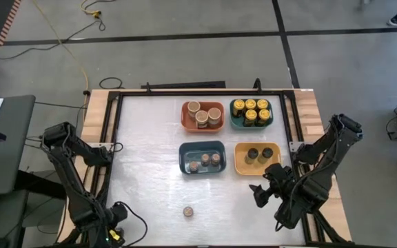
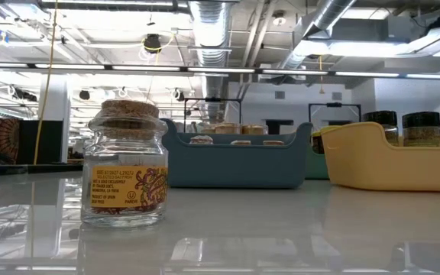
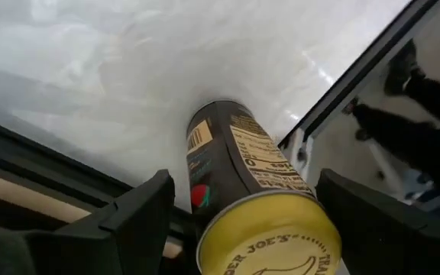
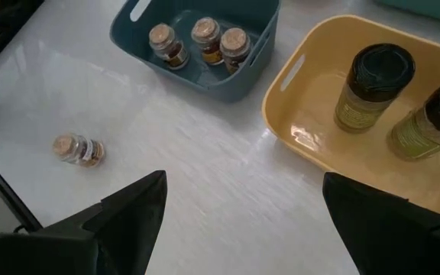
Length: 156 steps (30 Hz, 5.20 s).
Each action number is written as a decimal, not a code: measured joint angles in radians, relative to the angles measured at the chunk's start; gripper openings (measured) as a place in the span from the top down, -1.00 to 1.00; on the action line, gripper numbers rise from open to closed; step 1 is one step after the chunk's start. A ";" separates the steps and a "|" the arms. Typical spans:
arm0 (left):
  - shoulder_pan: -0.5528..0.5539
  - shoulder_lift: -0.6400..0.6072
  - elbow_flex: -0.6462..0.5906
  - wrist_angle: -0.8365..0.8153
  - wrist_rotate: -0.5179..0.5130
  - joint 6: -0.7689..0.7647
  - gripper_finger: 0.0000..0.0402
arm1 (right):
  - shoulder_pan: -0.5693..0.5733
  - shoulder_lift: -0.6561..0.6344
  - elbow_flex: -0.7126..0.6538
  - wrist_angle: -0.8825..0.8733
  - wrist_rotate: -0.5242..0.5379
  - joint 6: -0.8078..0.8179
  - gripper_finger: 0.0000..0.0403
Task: Sort spices by type
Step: Put the yellow spice bottle into the green bin
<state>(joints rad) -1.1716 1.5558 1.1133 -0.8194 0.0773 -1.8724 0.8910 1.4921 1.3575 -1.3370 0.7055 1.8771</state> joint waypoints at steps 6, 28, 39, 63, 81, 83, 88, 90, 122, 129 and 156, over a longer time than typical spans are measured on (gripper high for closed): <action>-0.025 0.000 -0.001 -0.013 0.000 0.055 -0.53 | -0.013 0.000 0.000 0.011 0.000 0.000 -0.87; -0.034 -0.001 0.000 -0.091 0.000 0.070 -0.10 | -0.056 0.000 0.000 0.033 0.000 -0.007 -0.87; -0.016 0.001 0.000 -0.097 -0.023 0.060 -0.44 | -0.063 0.000 0.000 0.039 0.000 -0.030 -0.87; 0.098 0.001 0.000 -0.106 -0.063 0.109 0.04 | -0.060 0.000 0.000 0.059 0.000 -0.080 -0.87; 0.191 0.000 0.000 -0.172 -0.030 0.414 -0.84 | -0.060 0.000 0.000 0.064 0.000 -0.082 -0.87; 0.196 0.000 0.000 -0.155 -0.029 0.454 -0.95 | -0.060 0.000 0.000 0.067 0.000 -0.082 -0.87; 0.196 0.000 0.000 -0.077 -0.029 0.352 -0.88 | -0.060 0.000 0.000 0.067 -0.001 -0.082 -0.87; 0.195 0.000 0.000 -0.062 -0.029 0.334 -0.86 | -0.060 0.000 0.000 0.067 -0.001 -0.082 -0.87; -0.069 0.000 0.000 -0.098 0.032 0.394 -0.84 | -0.090 0.000 0.000 0.099 -0.001 -0.068 -0.87; -0.070 0.000 0.000 -0.116 0.022 0.446 -0.78 | -0.117 0.000 0.000 0.104 -0.001 -0.069 -0.87; 0.375 -0.106 0.046 -0.391 0.039 0.651 -0.08 | -0.050 -0.333 -0.419 0.189 -0.049 -0.255 -0.87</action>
<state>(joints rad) -0.7971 1.4503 1.1591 -1.2107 0.1159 -1.2216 0.8409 1.1596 0.9385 -1.1475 0.6567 1.6218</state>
